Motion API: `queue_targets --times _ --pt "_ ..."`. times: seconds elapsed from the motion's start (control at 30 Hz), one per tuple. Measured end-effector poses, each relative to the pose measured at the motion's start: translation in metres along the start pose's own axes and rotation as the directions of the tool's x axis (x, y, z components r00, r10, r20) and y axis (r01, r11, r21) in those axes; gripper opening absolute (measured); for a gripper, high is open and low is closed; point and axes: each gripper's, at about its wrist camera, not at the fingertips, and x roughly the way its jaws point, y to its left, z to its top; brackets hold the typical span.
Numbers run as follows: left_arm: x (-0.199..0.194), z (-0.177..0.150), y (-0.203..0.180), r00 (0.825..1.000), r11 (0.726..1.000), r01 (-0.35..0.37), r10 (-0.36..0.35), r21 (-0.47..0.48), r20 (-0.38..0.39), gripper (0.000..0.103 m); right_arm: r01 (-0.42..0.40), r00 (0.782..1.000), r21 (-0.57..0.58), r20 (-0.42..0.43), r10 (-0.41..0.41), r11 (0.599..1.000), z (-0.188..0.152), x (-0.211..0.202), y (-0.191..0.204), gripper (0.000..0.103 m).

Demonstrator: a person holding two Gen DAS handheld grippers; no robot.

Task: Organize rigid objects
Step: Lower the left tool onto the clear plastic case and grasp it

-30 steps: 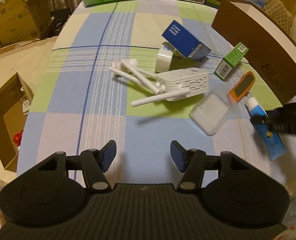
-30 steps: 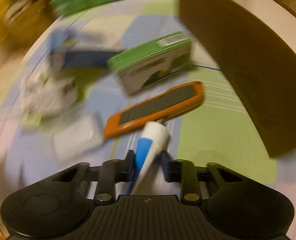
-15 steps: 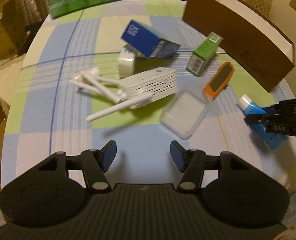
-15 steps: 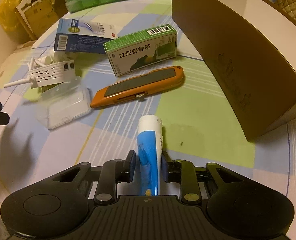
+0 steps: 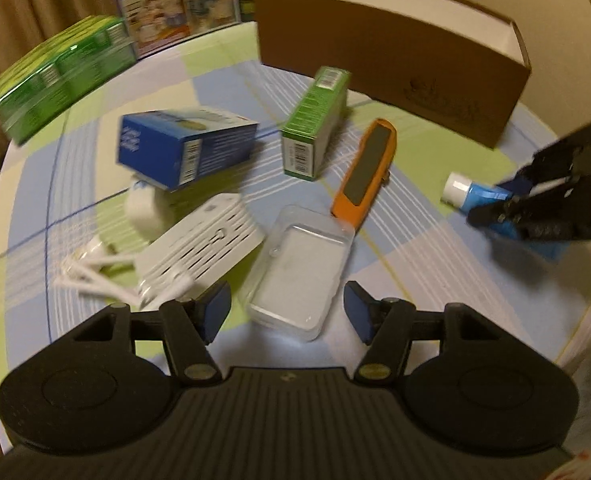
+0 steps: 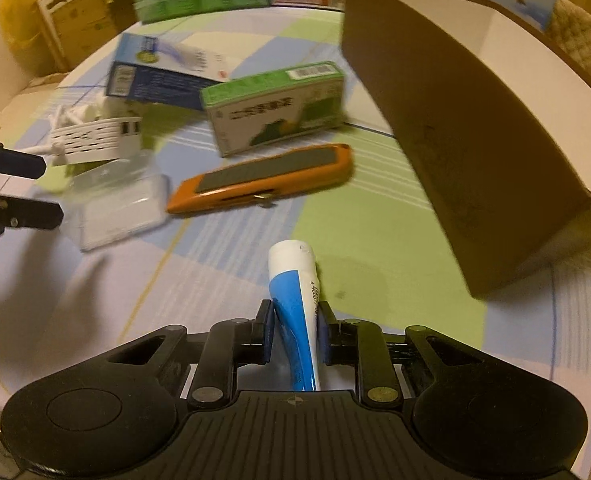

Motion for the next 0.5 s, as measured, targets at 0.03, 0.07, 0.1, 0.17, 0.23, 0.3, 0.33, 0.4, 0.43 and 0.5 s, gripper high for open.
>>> queue_targets --times 0.03,0.07,0.1,0.17,0.23,0.3,0.33,0.4,0.43,0.5 --pt "0.004 0.001 -0.001 1.000 1.000 0.002 -0.002 0.008 -0.006 0.058 0.006 1.000 0.008 -0.001 -0.006 1.000 -0.001 -0.001 -0.003 0.018" --pt "0.009 0.003 -0.001 1.000 1.000 0.011 -0.011 0.012 -0.013 0.058 0.009 1.000 0.016 -0.002 -0.009 1.000 -0.002 -0.002 -0.006 0.018" --pt "0.013 0.004 -0.001 1.000 1.000 0.018 -0.017 0.013 -0.021 0.058 0.011 1.000 0.027 -0.002 -0.011 1.000 -0.003 -0.003 -0.010 0.018" --pt "0.021 0.007 -0.002 1.000 1.000 0.005 -0.004 0.023 -0.031 0.059 0.012 1.000 0.051 -0.001 -0.012 0.999 -0.005 -0.004 -0.015 0.018" --pt "0.029 0.010 -0.002 0.999 1.000 0.012 -0.011 0.022 -0.045 0.058 0.010 1.000 0.066 -0.001 -0.010 0.998 -0.006 -0.006 -0.018 0.018" --pt "0.035 0.013 -0.002 0.998 1.000 0.016 -0.015 0.014 -0.058 0.057 0.008 1.000 0.076 -0.001 -0.008 0.997 -0.007 -0.006 -0.020 0.018" --pt "0.037 0.014 -0.002 0.998 1.000 0.016 -0.015 0.019 -0.063 0.054 0.006 1.000 0.078 -0.002 -0.006 0.997 -0.007 -0.007 -0.021 0.018" --pt "0.037 0.014 -0.004 0.998 0.999 0.018 -0.016 0.029 -0.067 0.052 0.003 1.000 0.089 -0.003 -0.003 0.996 -0.009 -0.007 -0.023 0.018" --pt "0.036 0.012 -0.005 0.997 0.999 0.020 -0.018 0.030 -0.070 0.052 0.000 1.000 0.092 -0.004 0.001 0.996 -0.009 -0.008 -0.024 0.018" --pt "0.033 0.008 -0.006 0.997 0.999 0.027 -0.025 0.023 -0.077 0.052 -0.005 1.000 0.094 -0.008 0.005 0.996 -0.009 -0.008 -0.024 0.018"
